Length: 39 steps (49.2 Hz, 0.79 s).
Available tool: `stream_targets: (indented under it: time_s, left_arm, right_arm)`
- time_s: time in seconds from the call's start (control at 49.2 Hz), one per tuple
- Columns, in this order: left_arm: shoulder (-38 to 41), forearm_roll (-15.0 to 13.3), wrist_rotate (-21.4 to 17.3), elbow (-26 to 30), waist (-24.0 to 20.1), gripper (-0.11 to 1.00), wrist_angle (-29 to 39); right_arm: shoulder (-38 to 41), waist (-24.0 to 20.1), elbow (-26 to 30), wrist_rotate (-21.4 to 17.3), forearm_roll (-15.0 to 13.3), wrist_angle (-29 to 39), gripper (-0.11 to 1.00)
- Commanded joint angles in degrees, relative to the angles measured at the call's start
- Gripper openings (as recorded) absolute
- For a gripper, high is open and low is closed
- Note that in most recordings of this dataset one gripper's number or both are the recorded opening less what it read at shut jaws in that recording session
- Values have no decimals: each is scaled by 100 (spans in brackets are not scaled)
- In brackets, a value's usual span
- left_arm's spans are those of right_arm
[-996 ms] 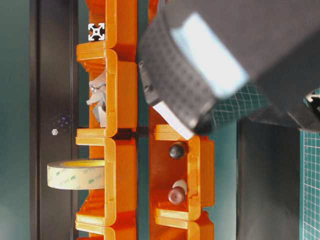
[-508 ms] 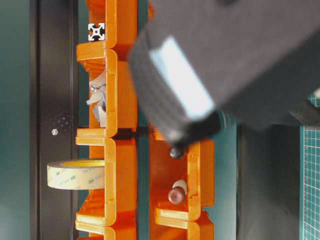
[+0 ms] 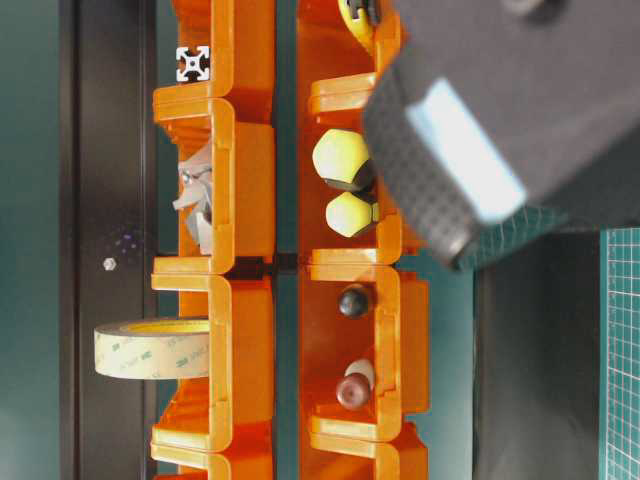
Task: Pick frame from container rack with right arm.
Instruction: 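Hold the black extrusion bar above the mat center with the right gripper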
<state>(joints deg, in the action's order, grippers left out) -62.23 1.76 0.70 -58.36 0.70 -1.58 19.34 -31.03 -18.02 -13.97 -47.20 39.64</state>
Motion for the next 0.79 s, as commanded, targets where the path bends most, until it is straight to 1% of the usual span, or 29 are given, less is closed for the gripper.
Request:
stream_targets:
  time_s: [0.0,0.203,0.285,0.366,0.488,0.773]
  left_arm:
    - [53,18,0,132,9,0,-18]
    - [44,18,0,123,9,0,-18]
    - [35,18,9,123,9,0,-18]
    - [35,18,9,132,9,0,-18]
    - [18,18,9,132,35,0,-18]
    - [-9,18,9,141,44,0,-18]
  right_arm:
    - [-132,-9,132,-193,123,-70,82]
    - [-255,70,123,-844,220,-70,83]
    - [-369,114,105,-1222,299,-79,83]
    - [-510,176,97,-1582,299,-88,83]
    - [-809,211,132,-2083,299,-70,83]
    - [-1793,211,62,-3006,299,-26,83]
